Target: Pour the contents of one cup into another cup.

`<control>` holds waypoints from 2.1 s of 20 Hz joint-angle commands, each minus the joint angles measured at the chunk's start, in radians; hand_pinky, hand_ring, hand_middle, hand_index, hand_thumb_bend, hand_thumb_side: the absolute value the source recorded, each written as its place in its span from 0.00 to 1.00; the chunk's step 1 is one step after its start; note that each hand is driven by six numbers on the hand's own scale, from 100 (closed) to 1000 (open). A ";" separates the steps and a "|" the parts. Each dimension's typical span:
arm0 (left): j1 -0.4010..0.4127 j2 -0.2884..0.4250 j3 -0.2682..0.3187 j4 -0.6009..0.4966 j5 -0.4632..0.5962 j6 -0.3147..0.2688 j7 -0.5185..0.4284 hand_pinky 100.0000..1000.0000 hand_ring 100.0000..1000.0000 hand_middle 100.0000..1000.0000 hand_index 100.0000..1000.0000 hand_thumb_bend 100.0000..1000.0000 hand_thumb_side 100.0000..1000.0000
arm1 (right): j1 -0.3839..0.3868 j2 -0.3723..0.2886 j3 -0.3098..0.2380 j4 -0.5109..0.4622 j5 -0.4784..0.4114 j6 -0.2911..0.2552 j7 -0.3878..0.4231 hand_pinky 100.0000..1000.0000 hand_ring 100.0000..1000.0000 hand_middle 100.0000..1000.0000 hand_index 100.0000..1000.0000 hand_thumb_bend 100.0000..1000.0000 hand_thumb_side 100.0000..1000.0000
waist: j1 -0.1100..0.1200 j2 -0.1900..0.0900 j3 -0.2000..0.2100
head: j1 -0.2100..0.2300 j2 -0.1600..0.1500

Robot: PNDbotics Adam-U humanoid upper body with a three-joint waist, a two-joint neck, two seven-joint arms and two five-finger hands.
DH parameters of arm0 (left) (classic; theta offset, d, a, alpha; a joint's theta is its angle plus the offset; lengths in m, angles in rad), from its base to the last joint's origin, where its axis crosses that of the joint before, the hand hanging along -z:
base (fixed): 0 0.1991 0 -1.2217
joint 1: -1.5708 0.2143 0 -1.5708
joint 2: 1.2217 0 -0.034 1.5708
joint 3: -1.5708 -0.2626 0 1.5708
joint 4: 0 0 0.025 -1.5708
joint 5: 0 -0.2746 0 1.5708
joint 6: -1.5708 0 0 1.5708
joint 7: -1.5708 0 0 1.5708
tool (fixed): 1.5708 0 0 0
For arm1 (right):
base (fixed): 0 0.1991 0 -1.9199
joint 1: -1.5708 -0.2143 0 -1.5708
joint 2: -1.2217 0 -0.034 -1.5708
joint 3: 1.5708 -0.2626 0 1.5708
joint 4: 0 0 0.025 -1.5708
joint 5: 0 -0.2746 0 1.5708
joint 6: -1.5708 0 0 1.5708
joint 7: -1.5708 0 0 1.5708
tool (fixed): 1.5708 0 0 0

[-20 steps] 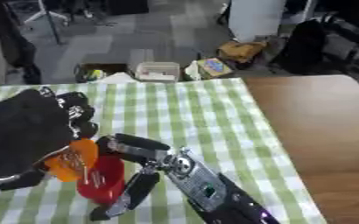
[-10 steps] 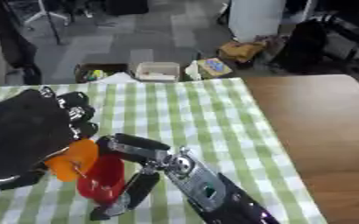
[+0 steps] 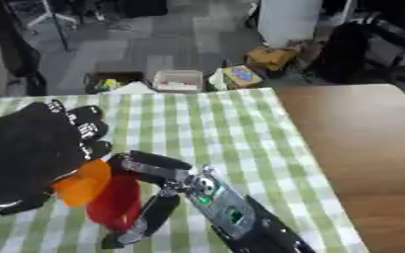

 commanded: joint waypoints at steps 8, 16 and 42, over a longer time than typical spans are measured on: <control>-0.019 0.001 0.002 -0.017 -0.053 -0.055 0.016 0.00 0.75 0.01 0.50 0.70 0.00 | -0.014 0.001 -0.010 -0.017 0.005 0.004 -0.010 0.14 0.21 0.21 0.38 0.11 0.00 | 0.002 -0.015 0.001 | -0.005 -0.009; -0.014 0.000 0.005 -0.017 -0.071 -0.060 0.034 0.00 0.77 0.01 0.50 0.70 0.00 | -0.011 0.003 -0.023 0.029 0.047 -0.012 -0.052 0.13 0.20 0.21 0.38 0.15 0.00 | 0.002 -0.013 0.003 | -0.006 -0.008; 0.019 0.011 0.022 -0.017 -0.058 -0.012 0.057 0.00 0.74 0.03 0.51 0.66 0.00 | -0.011 -0.017 -0.094 0.196 0.231 -0.078 -0.246 0.14 0.23 0.23 0.39 0.25 0.00 | 0.003 -0.012 0.003 | -0.008 -0.013</control>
